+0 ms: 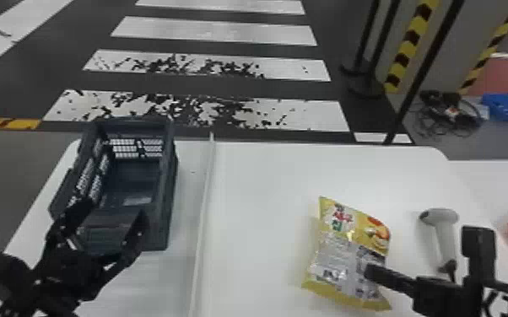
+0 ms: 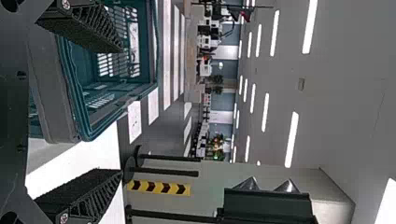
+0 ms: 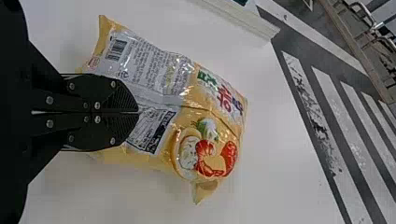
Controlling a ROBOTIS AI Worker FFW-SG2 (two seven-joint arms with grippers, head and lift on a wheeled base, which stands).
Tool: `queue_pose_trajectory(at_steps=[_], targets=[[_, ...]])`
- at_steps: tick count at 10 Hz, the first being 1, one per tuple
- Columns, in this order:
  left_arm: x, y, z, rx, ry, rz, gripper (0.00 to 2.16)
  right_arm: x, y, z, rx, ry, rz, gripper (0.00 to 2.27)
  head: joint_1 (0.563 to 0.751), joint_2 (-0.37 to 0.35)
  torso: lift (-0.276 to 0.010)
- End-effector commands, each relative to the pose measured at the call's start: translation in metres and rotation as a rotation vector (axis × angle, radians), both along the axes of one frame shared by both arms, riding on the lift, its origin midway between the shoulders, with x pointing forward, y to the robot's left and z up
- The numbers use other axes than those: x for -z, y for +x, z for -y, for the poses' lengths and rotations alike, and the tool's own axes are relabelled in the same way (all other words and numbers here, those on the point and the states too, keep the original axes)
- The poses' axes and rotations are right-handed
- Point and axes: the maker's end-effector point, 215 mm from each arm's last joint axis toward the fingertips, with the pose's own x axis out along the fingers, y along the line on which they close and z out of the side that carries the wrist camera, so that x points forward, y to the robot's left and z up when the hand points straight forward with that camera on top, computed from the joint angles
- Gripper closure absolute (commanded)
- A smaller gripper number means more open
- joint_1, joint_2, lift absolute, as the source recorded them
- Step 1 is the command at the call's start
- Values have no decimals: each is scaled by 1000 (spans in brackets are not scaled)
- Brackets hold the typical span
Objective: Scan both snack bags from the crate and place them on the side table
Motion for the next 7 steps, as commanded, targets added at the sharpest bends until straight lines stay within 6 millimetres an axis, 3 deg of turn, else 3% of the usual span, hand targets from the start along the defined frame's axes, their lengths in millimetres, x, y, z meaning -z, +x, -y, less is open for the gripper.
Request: queue_pose_trajectory(at_steps=[1,3,4,7], targets=[[0,0,-1,0,-3,0,80,12,-4,3,0,-13,-21,2253,695,-59,-95],[0,0,-1,-1,-8,-1,80,22,-8,8,-3,-50,-31,2253,695,-63,-95],[0,-1,-1,1,-3,-1,80,14,-2,6,-7,-49,5,2256,695,-67,-95],[-1,-3,-2,-1,-3,0,80,-41,24,3,-21,-73,129,2256,695,-66,-95]])
